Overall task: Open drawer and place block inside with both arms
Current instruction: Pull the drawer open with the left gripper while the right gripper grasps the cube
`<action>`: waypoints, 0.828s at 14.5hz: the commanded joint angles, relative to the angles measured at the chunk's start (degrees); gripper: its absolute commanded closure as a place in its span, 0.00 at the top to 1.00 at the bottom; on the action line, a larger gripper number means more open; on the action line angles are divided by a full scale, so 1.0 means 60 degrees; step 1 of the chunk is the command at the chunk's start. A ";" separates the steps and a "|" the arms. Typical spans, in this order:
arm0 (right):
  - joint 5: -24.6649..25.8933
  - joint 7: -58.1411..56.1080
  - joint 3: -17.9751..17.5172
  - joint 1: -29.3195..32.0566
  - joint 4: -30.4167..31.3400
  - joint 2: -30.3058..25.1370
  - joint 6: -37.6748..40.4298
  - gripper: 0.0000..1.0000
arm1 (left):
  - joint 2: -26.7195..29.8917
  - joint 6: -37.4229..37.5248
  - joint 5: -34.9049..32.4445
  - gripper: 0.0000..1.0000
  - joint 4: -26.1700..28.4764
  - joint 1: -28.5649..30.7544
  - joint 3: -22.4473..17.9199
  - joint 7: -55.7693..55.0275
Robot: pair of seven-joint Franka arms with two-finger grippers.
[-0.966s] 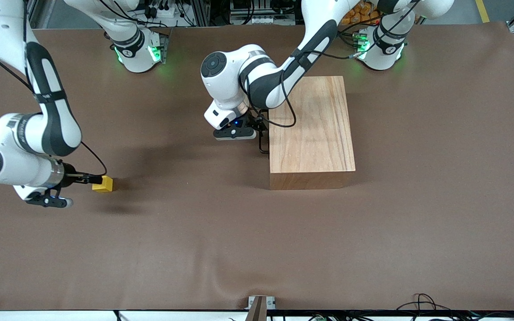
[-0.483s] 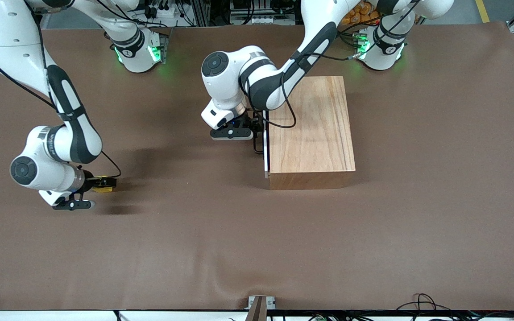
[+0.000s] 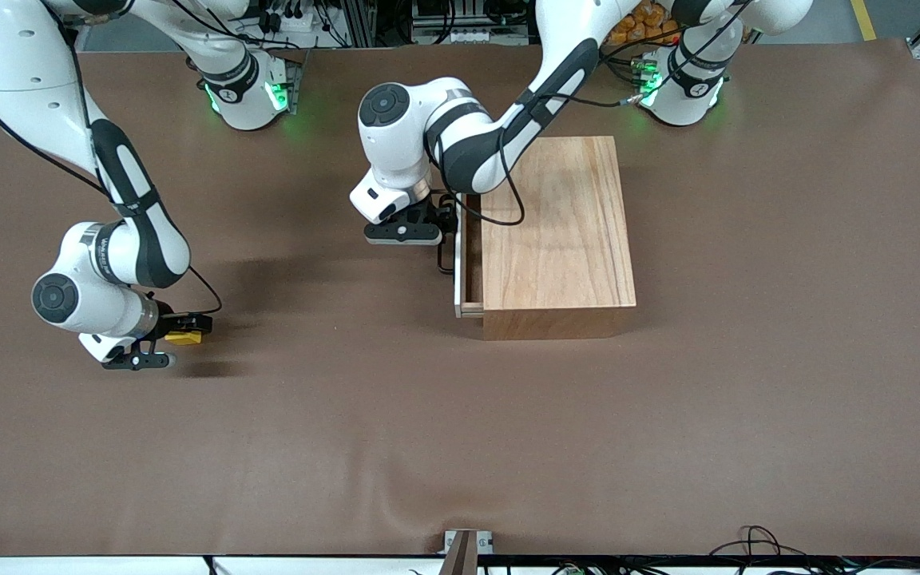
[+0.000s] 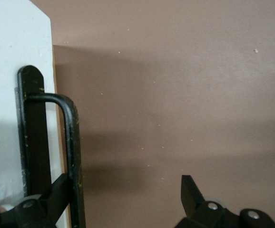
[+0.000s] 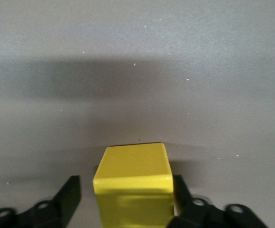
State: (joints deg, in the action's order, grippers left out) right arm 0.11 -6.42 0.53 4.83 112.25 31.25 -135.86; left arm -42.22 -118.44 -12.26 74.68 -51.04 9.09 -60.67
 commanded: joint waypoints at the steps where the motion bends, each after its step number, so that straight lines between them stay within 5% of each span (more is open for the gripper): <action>1: 0.0113 -0.0145 -0.0074 0.0147 0.0174 -0.0446 0.0157 0.05 | -0.0185 -0.0342 0.0197 1.00 -0.0317 -0.0224 0.0038 -0.0289; 5: 0.0113 -0.0596 -0.0074 0.0220 0.0116 -0.1411 0.1283 0.00 | -0.0185 -0.0489 0.0227 1.00 -0.0317 -0.0312 0.0038 -0.0318; 9: 0.0113 -0.3067 -0.0045 0.0586 -0.0089 -0.2568 0.2339 0.05 | -0.0200 -0.0592 0.0227 1.00 -0.0288 -0.0429 0.0024 -0.0304; 12: 0.0113 -0.5061 -0.0074 0.0821 -0.1270 -0.2937 0.4295 0.06 | -0.0317 -0.0592 0.0212 1.00 -0.0273 -0.0429 0.0009 -0.0289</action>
State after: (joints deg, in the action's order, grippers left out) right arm 0.23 -30.08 1.03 8.35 108.69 15.41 -116.85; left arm -42.38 -120.93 -12.09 74.68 -52.80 9.29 -61.93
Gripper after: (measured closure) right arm 0.441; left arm 0.000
